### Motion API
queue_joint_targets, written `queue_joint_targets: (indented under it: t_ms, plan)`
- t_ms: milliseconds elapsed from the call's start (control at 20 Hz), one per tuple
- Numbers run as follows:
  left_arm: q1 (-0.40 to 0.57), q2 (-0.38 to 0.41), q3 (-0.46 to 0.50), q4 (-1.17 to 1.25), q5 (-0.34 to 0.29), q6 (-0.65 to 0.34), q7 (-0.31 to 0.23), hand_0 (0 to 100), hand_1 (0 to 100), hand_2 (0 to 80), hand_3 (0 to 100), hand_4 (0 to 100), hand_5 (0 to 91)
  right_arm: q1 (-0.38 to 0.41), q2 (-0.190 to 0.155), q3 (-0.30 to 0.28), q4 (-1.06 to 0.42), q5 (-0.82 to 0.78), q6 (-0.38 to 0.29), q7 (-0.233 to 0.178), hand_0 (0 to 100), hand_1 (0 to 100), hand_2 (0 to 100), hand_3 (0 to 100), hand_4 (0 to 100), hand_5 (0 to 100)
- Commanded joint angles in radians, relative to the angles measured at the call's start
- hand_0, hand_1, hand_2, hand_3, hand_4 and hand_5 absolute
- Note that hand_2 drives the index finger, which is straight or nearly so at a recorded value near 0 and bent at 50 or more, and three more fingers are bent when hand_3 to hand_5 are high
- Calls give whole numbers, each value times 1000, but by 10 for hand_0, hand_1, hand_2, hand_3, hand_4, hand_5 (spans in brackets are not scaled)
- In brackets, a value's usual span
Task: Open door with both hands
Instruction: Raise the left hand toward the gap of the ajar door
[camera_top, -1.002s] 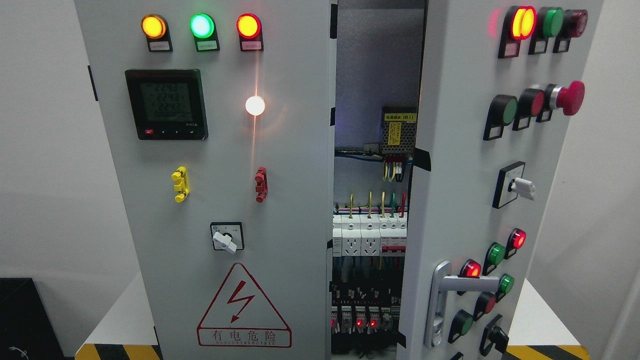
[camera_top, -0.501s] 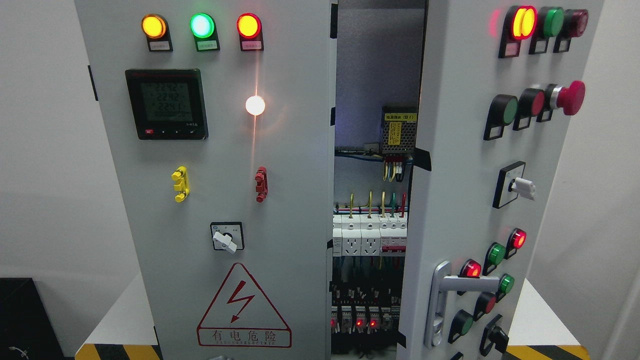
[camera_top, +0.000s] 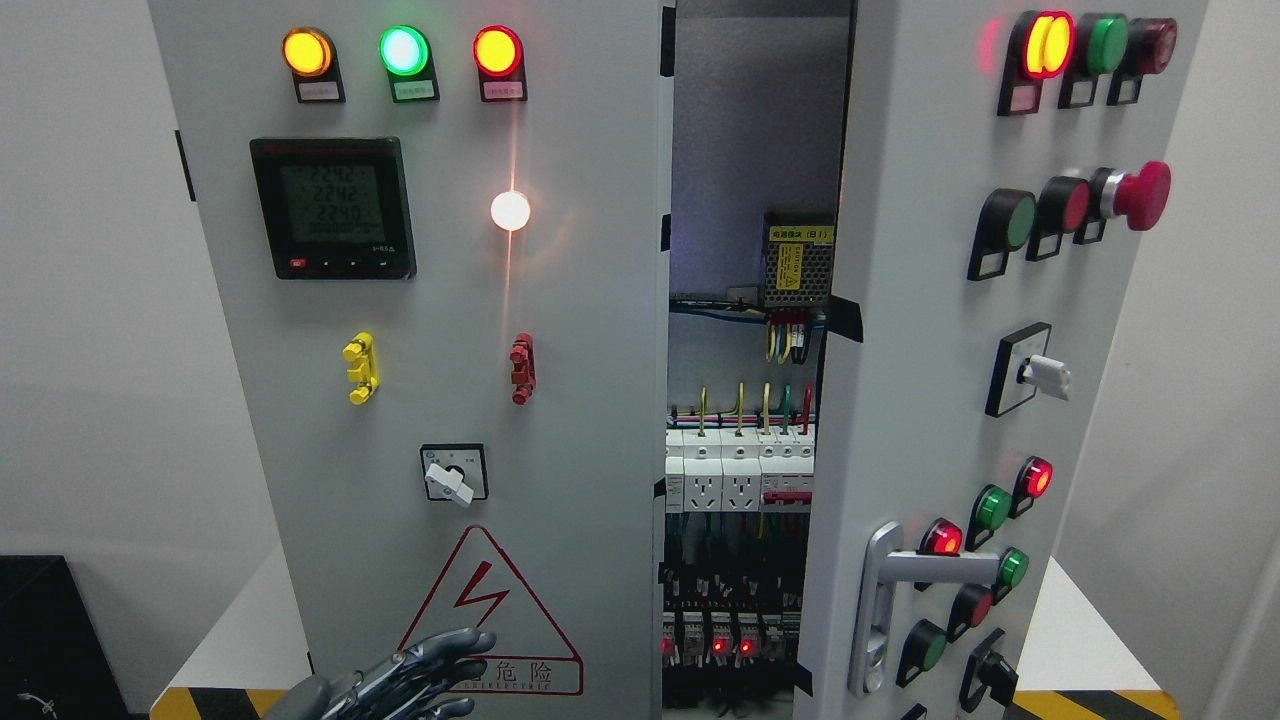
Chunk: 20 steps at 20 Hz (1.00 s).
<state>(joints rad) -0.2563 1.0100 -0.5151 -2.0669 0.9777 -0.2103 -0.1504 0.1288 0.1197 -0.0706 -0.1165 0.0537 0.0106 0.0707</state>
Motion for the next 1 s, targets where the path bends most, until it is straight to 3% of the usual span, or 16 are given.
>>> queue_joint_targets:
  t_ms: [0,401,952]
  plan:
    - [-171,-24,-135,-25,50,8,0,0,0,0,0,0,0,0,0,0,0,0,0,0,0,0,0,0,0,0]
    - [-496,-99,-301,63,239,87,0,0,0,0,0,0,0,0,0,0,0,0,0,0,0,0,0,0,0,0]
    - [-825,-146,-485,137,475,177,0,0,0,0,0,0,0,0,0,0,0,0,0,0,0,0,0,0,0,0]
